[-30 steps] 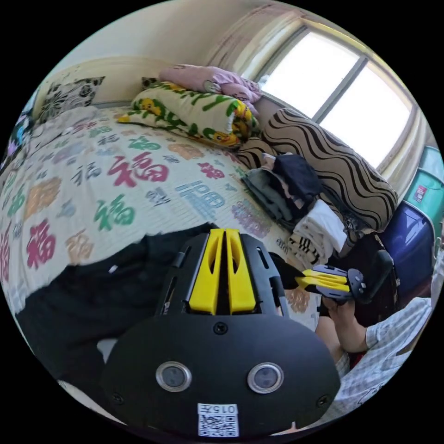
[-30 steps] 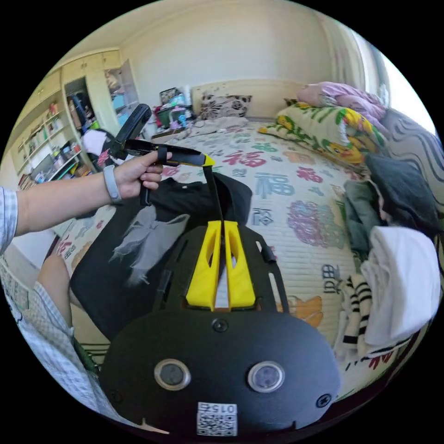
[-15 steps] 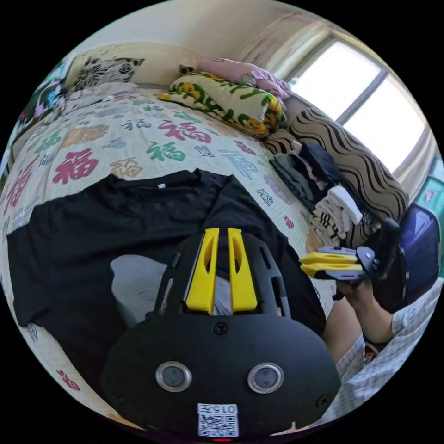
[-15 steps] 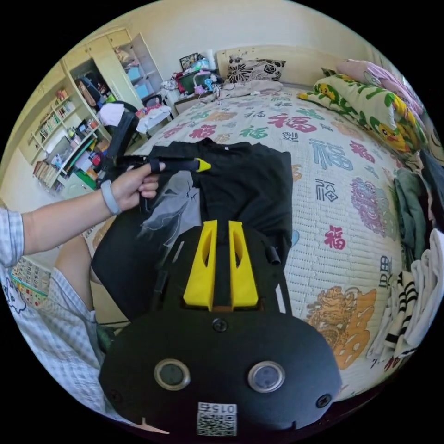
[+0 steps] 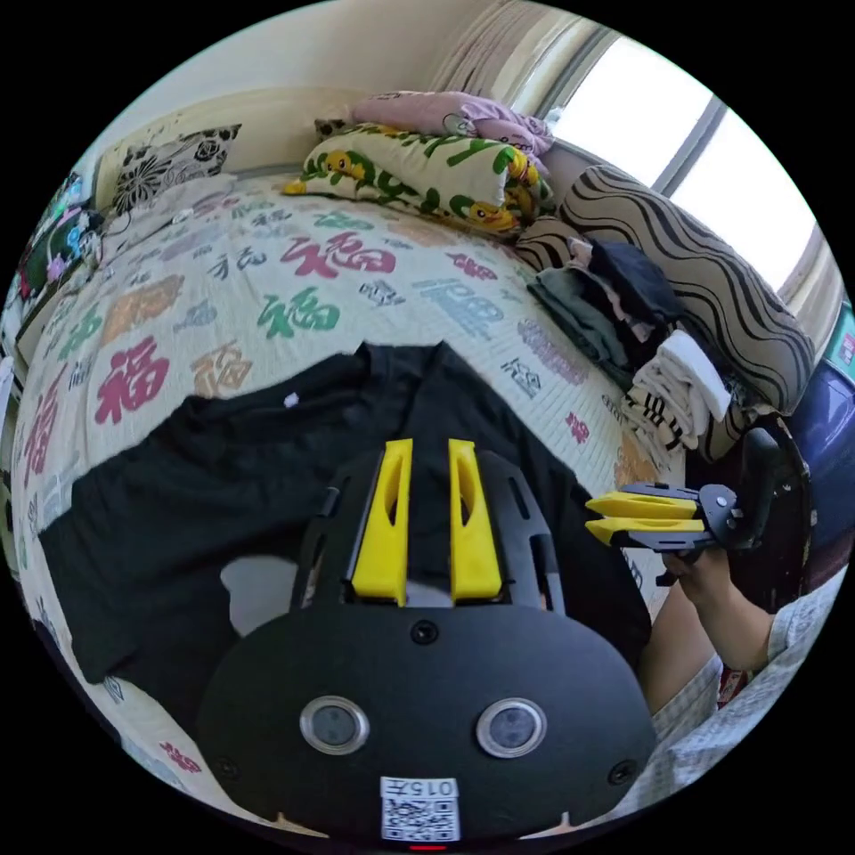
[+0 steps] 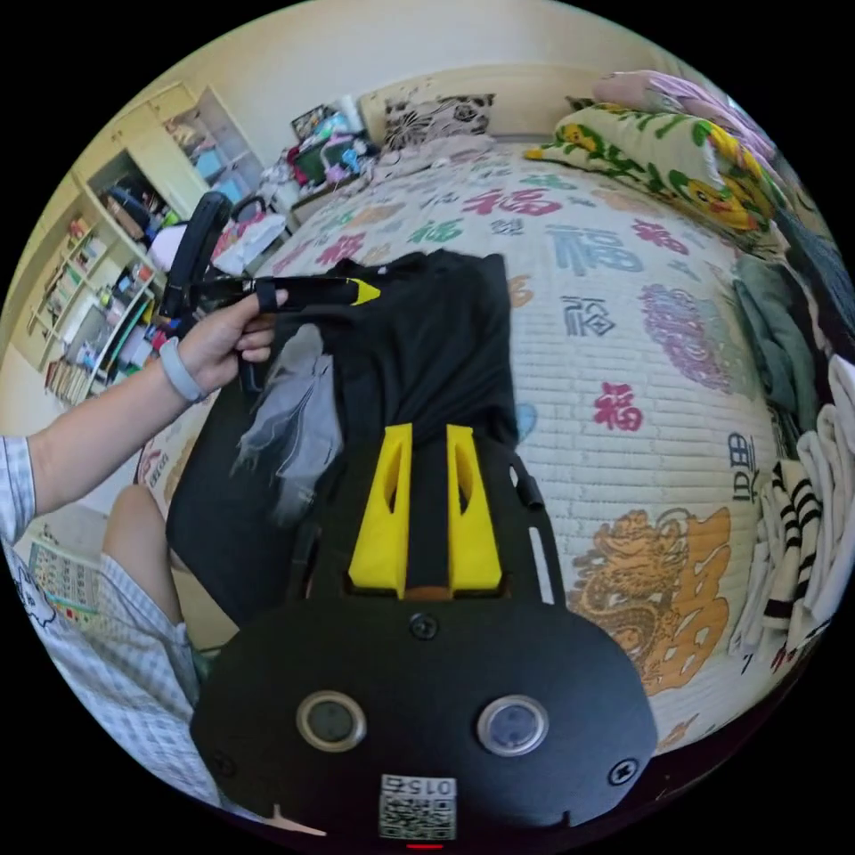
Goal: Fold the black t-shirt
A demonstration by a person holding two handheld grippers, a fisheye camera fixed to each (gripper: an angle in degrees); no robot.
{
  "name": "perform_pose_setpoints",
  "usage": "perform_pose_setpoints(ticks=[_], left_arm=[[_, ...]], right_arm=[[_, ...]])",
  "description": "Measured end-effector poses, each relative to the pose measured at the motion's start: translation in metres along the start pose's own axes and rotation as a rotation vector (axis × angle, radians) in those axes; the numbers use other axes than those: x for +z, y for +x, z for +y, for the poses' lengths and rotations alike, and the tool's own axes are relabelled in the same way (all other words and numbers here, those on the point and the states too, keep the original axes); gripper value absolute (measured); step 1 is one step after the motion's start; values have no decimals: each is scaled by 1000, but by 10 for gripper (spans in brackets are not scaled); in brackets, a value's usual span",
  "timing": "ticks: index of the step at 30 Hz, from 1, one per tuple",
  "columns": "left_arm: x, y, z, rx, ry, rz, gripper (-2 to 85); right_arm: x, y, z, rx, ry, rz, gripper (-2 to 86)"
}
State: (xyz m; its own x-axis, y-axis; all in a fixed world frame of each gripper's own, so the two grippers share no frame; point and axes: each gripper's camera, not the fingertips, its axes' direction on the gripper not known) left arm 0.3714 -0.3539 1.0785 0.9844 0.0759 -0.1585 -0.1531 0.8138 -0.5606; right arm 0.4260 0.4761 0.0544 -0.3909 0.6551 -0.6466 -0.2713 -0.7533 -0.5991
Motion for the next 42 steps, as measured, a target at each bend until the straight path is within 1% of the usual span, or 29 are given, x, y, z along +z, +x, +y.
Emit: perform_pose_setpoints(ticks=[1,3,5,7,8,9,12,13,15,18,20,23,24,26,28,30,32,34,37,38,39,40,42], left_arm=[[3,1,-6,4,2,6,71],[22,-3,-28,-26,-12,48,68],[42,-11,-40,-89,-66,75,56],[58,-17,-46,-117,-108,66,33],[65,-19,-49,-115,-119,43,9],[69,-22,-50,-119,-124,11,3],[73,-35,-44,-127,-115,19,-3],[72,-38,-42,-135,-109,28,-4],[60,-49,-27,-151,-62,74,-1],[23,-63,4,-101,50,113,13],[2,-71,27,-90,50,110,18],[-21,-84,70,-66,6,119,15],[-28,-90,87,-73,-11,99,11],[-35,-100,111,-88,-25,94,7],[-36,-112,130,-109,-52,70,3],[-37,-130,151,-136,-76,-7,-1],[-43,-144,166,-185,-38,49,-1],[-54,-159,180,-247,-18,71,4],[-97,-189,221,-356,154,141,28],[-119,-207,244,-421,245,156,39],[-143,-227,272,-507,334,134,47],[-155,-238,288,-562,373,110,50],[-195,-283,357,-828,517,17,56]], right_arm=[[-1,8,-7,32,25,-5,80],[5,19,-20,73,14,-6,82],[17,24,-36,110,-10,49,72],[29,23,-46,104,-52,85,58],[37,21,-51,89,-82,96,51],[39,21,-53,83,-89,102,47],[40,30,-54,134,-47,59,36],[40,37,-54,177,-31,-5,37],[41,40,-54,213,-15,-61,42],[35,26,-57,206,17,-16,44],[26,3,-59,161,83,-25,33],[31,-31,-68,74,106,-104,13],[35,-38,-70,62,95,-123,10],[56,-63,-77,7,11,-150,-1],[73,-80,-78,-16,-57,-131,-4],[90,-92,-78,-32,-136,-91,-5],[95,-104,-78,-39,-131,-52,-5],[95,-110,-81,-32,-169,-35,-5],[86,-119,-89,-19,-174,17,-4],[82,-125,-96,-24,-167,38,-3],[80,-129,-101,-30,-163,44,-2],[76,-138,-112,-48,-155,43,1],[74,-157,-134,-97,-141,28,7]])
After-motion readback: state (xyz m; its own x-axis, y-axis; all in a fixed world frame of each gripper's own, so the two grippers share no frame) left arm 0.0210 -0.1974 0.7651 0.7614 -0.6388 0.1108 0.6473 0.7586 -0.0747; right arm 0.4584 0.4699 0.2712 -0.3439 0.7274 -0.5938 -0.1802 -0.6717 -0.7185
